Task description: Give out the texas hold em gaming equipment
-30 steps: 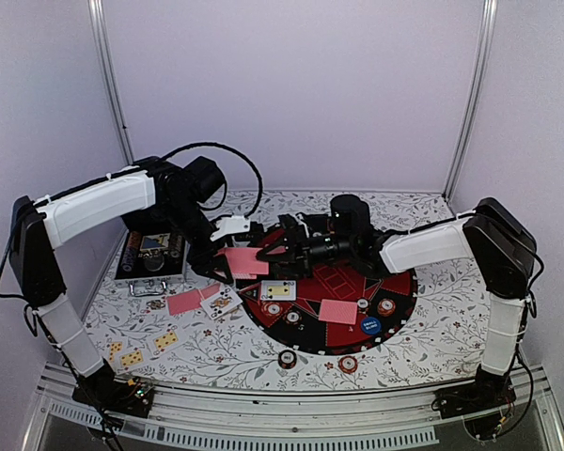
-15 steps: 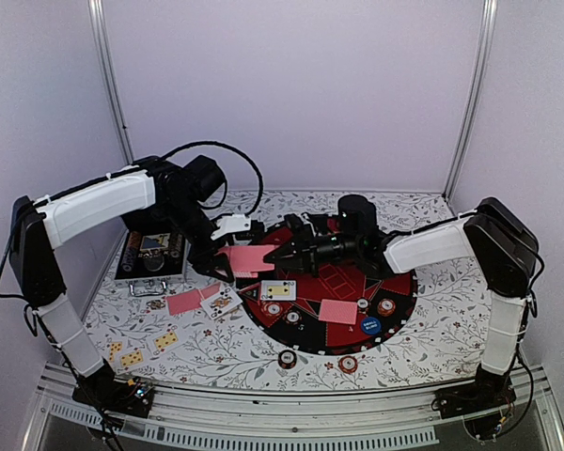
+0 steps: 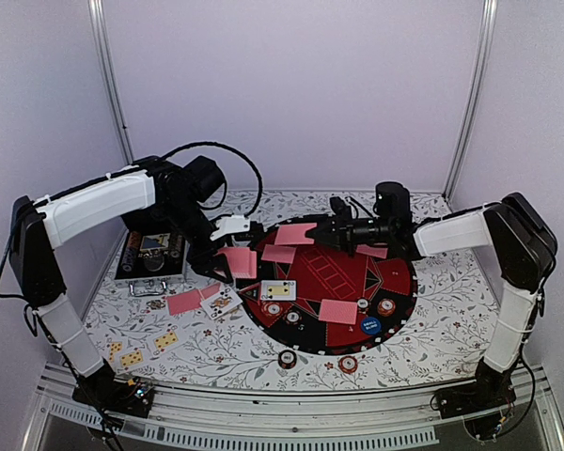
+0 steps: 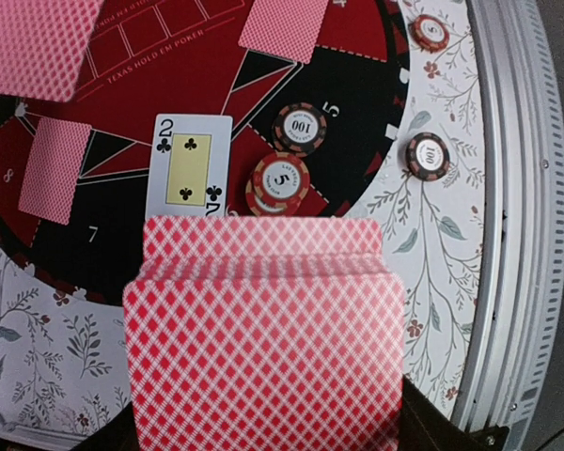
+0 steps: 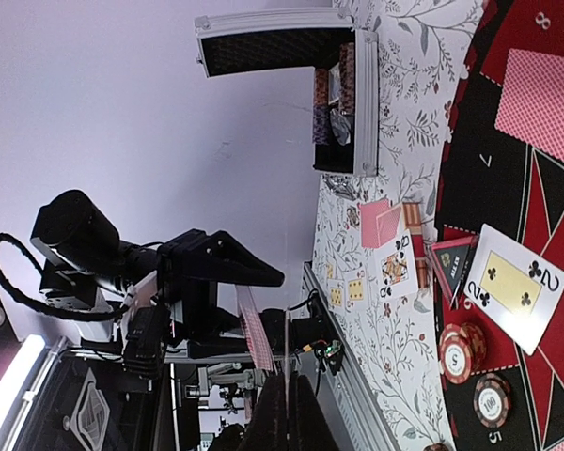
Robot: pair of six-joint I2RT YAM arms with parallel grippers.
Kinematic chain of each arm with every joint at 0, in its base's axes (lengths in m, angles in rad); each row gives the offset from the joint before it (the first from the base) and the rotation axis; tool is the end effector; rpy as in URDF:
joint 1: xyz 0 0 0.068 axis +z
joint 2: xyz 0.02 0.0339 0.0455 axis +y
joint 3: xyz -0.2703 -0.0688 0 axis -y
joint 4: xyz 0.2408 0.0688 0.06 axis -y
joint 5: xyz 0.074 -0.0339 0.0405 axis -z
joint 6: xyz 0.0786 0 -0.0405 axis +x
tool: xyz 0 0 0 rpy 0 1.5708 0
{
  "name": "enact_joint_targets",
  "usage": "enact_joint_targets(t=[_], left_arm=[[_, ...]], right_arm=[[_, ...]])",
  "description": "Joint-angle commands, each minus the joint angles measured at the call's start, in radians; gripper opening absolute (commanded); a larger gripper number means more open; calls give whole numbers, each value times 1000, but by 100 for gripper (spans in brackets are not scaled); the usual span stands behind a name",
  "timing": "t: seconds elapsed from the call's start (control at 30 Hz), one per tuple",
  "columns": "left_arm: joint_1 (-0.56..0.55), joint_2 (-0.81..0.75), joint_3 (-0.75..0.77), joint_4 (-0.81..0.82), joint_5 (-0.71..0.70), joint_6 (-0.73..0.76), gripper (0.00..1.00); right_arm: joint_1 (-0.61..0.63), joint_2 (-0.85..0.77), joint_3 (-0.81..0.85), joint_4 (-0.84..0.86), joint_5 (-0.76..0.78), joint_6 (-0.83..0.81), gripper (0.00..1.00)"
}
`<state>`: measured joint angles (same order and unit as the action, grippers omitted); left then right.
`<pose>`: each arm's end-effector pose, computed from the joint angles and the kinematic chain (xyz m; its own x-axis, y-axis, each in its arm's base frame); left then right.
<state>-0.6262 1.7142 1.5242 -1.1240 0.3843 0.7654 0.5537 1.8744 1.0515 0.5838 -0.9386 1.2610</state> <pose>0.2612 -0.2253 0.2524 -0.1352 0.8905 -0.4344 0.9904 0.1087 -0.0855 0.3287 0.2777 0.2072 -0.9923 0.0482 -0.1142 -0.1061 0.1462 0.9835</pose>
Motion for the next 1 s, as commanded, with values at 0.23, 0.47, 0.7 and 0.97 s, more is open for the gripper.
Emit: enact_joint_targets(t=[0.23,0.47,0.7,0.97], left_arm=[[11,-16,1,-8,14,-6,34],[11,-24,-18,-2,22,-14,34],[12,-33,-32,2,24,-15,34],[12,-30,-31,3,29,-17,34]], right_arm=[[-2,330,388,-230,57,-156,0],[12,498,556,-307,126,-207,0],[26,627,686,-357,197,-225,1],[28,684,758,-397,251,-262,20]])
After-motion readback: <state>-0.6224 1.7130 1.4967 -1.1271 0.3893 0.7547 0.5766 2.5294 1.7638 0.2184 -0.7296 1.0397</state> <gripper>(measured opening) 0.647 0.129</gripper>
